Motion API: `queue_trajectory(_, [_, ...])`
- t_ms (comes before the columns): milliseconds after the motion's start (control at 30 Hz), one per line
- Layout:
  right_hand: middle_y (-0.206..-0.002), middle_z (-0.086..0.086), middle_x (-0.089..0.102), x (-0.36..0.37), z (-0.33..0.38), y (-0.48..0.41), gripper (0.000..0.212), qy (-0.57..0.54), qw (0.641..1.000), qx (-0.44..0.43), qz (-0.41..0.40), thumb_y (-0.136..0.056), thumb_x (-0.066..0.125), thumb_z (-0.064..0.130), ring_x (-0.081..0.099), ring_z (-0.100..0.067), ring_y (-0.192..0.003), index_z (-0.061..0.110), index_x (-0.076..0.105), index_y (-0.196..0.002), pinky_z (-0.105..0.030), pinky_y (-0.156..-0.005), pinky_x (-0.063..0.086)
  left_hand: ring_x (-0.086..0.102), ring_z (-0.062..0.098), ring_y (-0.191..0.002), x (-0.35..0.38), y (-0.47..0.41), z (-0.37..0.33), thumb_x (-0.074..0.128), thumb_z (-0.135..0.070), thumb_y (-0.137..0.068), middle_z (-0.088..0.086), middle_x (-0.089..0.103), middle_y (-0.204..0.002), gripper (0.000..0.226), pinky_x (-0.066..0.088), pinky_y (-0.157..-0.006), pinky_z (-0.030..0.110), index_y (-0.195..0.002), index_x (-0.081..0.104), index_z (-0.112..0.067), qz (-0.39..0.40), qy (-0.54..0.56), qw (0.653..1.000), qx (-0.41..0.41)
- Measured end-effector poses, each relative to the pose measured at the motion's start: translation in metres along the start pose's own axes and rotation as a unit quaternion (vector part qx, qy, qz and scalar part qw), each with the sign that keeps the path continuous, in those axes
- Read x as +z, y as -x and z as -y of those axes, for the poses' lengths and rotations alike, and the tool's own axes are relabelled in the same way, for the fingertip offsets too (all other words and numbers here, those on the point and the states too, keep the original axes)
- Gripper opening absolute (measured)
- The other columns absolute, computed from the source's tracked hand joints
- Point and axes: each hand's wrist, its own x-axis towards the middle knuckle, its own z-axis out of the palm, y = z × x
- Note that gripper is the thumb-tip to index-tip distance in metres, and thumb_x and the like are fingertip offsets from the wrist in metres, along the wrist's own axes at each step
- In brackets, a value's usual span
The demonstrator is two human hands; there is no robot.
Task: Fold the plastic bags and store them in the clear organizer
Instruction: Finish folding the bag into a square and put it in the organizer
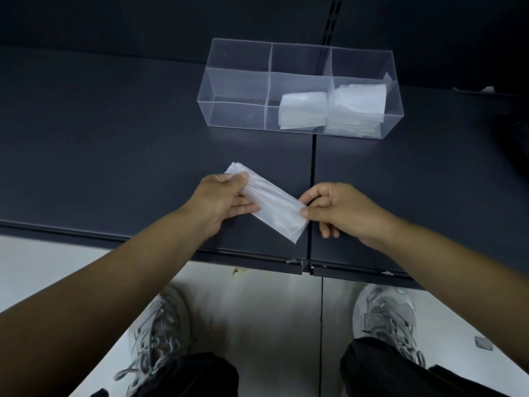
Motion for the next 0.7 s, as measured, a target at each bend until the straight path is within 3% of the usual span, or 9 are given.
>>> queue_trajectory(200, [-0.069, 0.003, 0.072, 0.004, 0.002, -0.003, 0.011, 0.002, 1.0, 0.005, -0.027, -0.084, 0.068, 0.005, 0.052, -0.009, -0.04, 0.012, 0.063, -0.091, -0.019, -0.036, 0.034, 0.066, 0.014, -0.05, -0.007, -0.006, -0.005, 0.064, -0.015, -0.092, 0.014, 0.064, -0.076, 0.016, 0.055, -0.052, 0.022, -0.082, 0.066, -0.003, -0.085, -0.05, 0.992, 0.073])
queue_trajectory(300, [-0.069, 0.002, 0.072, 0.004, 0.005, -0.006, 0.013, 0.015, 0.999, 0.015, -0.027, -0.082, 0.07, 0.005, 0.053, -0.009, -0.04, 0.012, 0.063, -0.091, -0.018, -0.036, 0.033, 0.069, 0.015, -0.059, -0.015, -0.003, -0.002, 0.059, -0.011, -0.093, 0.014, 0.069, -0.086, 0.01, 0.058, -0.061, 0.026, -0.091, 0.068, -0.006, -0.155, -0.111, 0.97, 0.15])
queue_trajectory(333, [-0.07, 0.001, 0.072, 0.004, 0.006, -0.007, 0.013, 0.02, 0.999, 0.018, -0.026, -0.082, 0.07, 0.005, 0.053, -0.009, -0.04, 0.011, 0.063, -0.091, -0.018, -0.036, 0.033, 0.069, 0.014, -0.067, -0.016, 0.002, 0.001, 0.057, -0.011, -0.094, 0.01, 0.069, -0.091, 0.01, 0.057, -0.067, 0.026, -0.097, 0.067, -0.009, -0.184, -0.174, 0.944, 0.213])
queue_trajectory(400, [-0.07, 0.0, 0.072, 0.004, 0.007, -0.008, 0.014, 0.029, 0.999, 0.025, -0.023, -0.081, 0.071, 0.006, 0.054, -0.009, -0.041, 0.011, 0.063, -0.091, -0.018, -0.036, 0.033, 0.062, 0.015, -0.086, -0.01, 0.019, 0.012, 0.056, -0.011, -0.093, 0.004, 0.065, -0.101, 0.018, 0.05, -0.081, 0.026, -0.109, 0.064, -0.013, -0.197, -0.327, 0.839, 0.387])
queue_trajectory(467, [-0.067, 0.0, 0.071, 0.005, 0.009, -0.009, 0.014, 0.031, 0.999, 0.03, -0.026, -0.081, 0.071, 0.005, 0.054, -0.009, -0.04, 0.01, 0.063, -0.09, -0.018, -0.035, 0.032, 0.055, 0.02, -0.102, 0.007, 0.036, 0.031, 0.057, -0.014, -0.09, 0.011, 0.063, -0.111, 0.026, 0.041, -0.091, 0.028, -0.116, 0.061, -0.01, -0.104, -0.435, 0.727, 0.52])
queue_trajectory(500, [-0.065, 0.001, 0.07, 0.005, 0.01, -0.009, 0.014, 0.032, 0.999, 0.031, -0.029, -0.081, 0.072, 0.005, 0.053, -0.009, -0.039, 0.01, 0.062, -0.09, -0.017, -0.035, 0.031, 0.052, 0.022, -0.111, 0.015, 0.041, 0.043, 0.057, -0.021, -0.091, 0.014, 0.062, -0.119, 0.034, 0.037, -0.098, 0.028, -0.122, 0.058, -0.009, -0.037, -0.475, 0.696, 0.536])
queue_trajectory(567, [-0.064, 0.001, 0.069, 0.006, 0.014, -0.009, 0.013, 0.036, 0.998, 0.033, -0.032, -0.081, 0.072, 0.007, 0.053, -0.008, -0.039, 0.01, 0.063, -0.09, -0.017, -0.035, 0.032, 0.042, 0.025, -0.132, 0.023, 0.047, 0.062, 0.053, -0.042, -0.091, 0.014, 0.049, -0.14, 0.061, 0.028, -0.113, 0.028, -0.138, 0.046, -0.005, 0.055, -0.549, 0.681, 0.481])
queue_trajectory(633, [-0.069, 0.0, 0.07, 0.006, 0.016, -0.007, 0.013, 0.04, 0.998, 0.041, -0.035, -0.082, 0.071, 0.009, 0.054, -0.007, -0.04, 0.011, 0.063, -0.092, -0.017, -0.037, 0.034, 0.029, 0.026, -0.142, 0.022, 0.046, 0.074, 0.049, -0.055, -0.088, 0.015, 0.037, -0.15, 0.08, 0.022, -0.118, 0.036, -0.144, 0.035, 0.0, 0.062, -0.593, 0.666, 0.448])
queue_trajectory(700, [-0.075, -0.003, 0.069, 0.005, 0.019, -0.004, 0.012, 0.031, 0.997, 0.061, -0.033, -0.086, 0.067, 0.011, 0.054, -0.006, -0.041, 0.012, 0.062, -0.097, -0.019, -0.039, 0.035, 0.032, 0.027, -0.141, 0.021, 0.047, 0.075, 0.052, -0.055, -0.085, 0.017, 0.039, -0.148, 0.082, 0.026, -0.116, 0.04, -0.142, 0.037, 0.003, 0.053, -0.592, 0.664, 0.453])
